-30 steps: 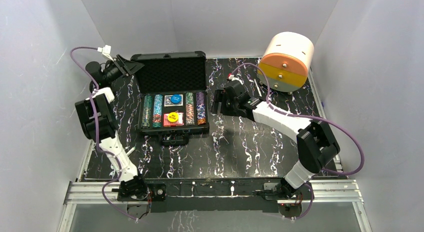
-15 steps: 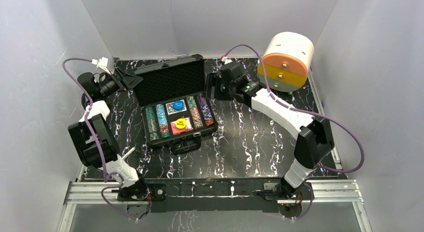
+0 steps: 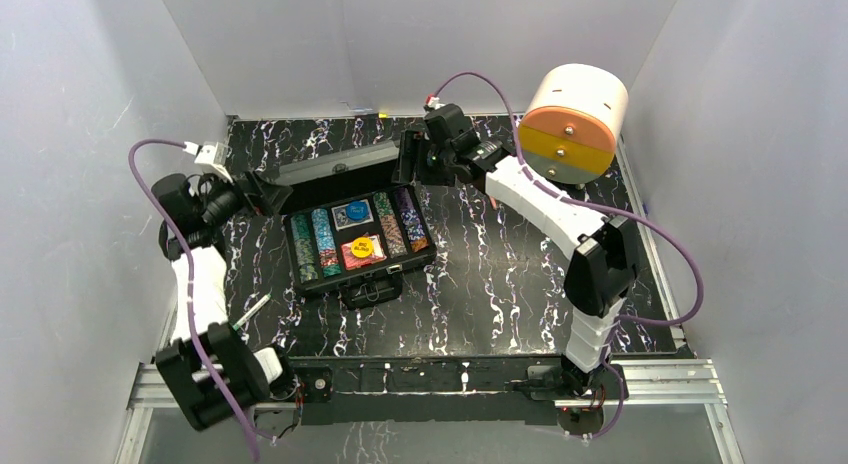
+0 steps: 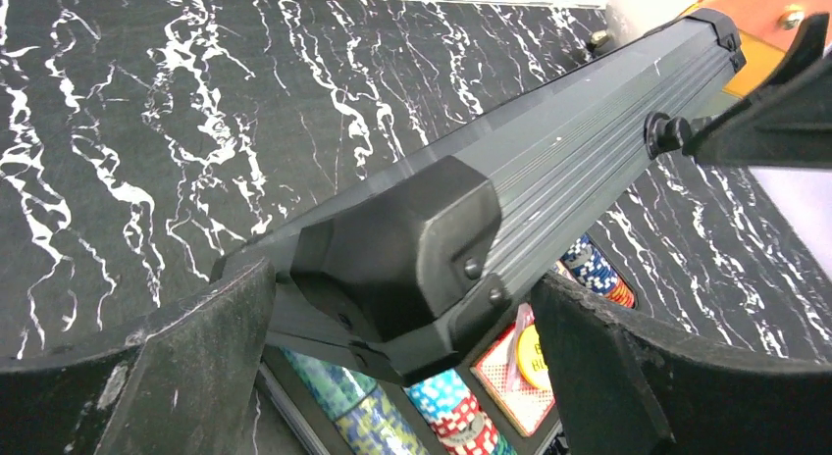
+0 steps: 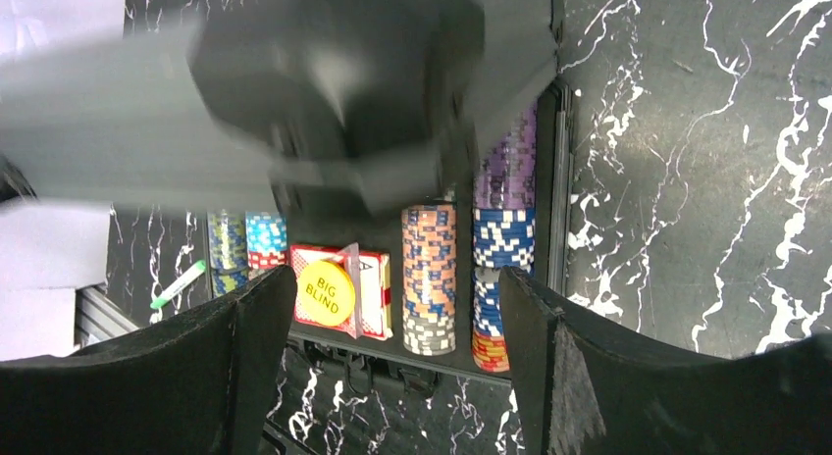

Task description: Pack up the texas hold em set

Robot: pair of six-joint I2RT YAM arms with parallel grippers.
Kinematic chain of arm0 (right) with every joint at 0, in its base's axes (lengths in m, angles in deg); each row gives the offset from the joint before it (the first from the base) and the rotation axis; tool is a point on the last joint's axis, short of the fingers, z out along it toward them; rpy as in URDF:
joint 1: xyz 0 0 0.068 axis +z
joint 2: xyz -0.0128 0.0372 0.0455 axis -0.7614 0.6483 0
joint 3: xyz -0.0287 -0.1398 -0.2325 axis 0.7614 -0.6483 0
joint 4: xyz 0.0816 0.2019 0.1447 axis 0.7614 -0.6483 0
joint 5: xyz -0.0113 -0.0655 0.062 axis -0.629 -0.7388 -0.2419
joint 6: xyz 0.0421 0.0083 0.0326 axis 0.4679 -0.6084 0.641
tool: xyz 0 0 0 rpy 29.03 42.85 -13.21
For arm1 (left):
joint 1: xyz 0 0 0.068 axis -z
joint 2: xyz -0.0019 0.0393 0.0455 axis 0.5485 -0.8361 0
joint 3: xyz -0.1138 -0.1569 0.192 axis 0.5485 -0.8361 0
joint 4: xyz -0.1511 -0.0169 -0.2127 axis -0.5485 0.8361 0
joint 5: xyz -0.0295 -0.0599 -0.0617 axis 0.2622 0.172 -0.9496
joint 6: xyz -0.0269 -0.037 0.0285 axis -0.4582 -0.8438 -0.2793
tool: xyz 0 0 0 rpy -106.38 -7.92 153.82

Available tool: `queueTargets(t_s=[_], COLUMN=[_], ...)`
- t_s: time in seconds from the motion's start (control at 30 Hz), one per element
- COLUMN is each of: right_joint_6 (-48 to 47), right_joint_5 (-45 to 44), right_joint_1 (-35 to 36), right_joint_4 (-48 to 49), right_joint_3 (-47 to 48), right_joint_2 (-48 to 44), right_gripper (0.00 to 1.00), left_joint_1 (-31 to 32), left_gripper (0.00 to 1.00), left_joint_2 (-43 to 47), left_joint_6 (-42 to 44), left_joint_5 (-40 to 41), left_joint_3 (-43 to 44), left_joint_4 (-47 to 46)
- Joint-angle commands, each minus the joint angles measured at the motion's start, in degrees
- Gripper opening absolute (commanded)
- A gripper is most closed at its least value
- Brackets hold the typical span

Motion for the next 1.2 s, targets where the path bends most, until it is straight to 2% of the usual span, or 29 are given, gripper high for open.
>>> queueTargets(t_s=[0.0, 0.23, 0.4, 0.5, 0.77, 0.87, 1.07, 1.17], right_joint_6=[0.21, -0.95, -1.42, -1.98, -1.80, -2.67, 0.75, 6.30], right_joint_5=[-1.86, -4.59, -3.94, -3.77, -2.03, -0.89, 8.14, 11.85], right_joint_1=[-0.11, -0.01, 0.07, 0.70, 1.39, 2.54, 4.43, 7.15], right_joint_4=[-4.84, -7.03, -8.04, -9.83, -11.10, -12.04, -0.69, 9.48], right_joint_3=[7.98, 7.89, 5.93, 3.79, -10.15, -15.29, -33.03, -40.32], right_joint_2=[3.98, 3.43, 1.05, -1.11, -14.90, -19.50, -28.75, -30.20], right_gripper=[0.81, 0.78, 0.78, 0.78, 0.78, 0.78, 0.80, 0.85], left_joint_1=[0.63, 0.63, 0.63, 0.63, 0.63, 0.63, 0.63, 0.71], left_gripper=[0.98, 0.98, 0.98, 0.98, 0.98, 0.98, 0.98, 0.98], left_joint_2=[10.18, 21.46, 25.73, 27.09, 30.45, 29.22, 20.48, 17.17], left_joint_6=[2.53, 5.58, 7.58, 4.61, 1.43, -3.01, -13.46, -19.48], left_joint_5=[-0.09, -1.89, -2.29, -0.33, -3.64, -4.26, -3.27, 2.65], left_joint_3=[-3.57, -7.30, -3.79, -0.64, 6.46, 7.54, 6.19, 3.49], left_joint_4=[7.22, 12.00, 18.72, 19.02, 18.60, 16.08, 15.39, 15.30])
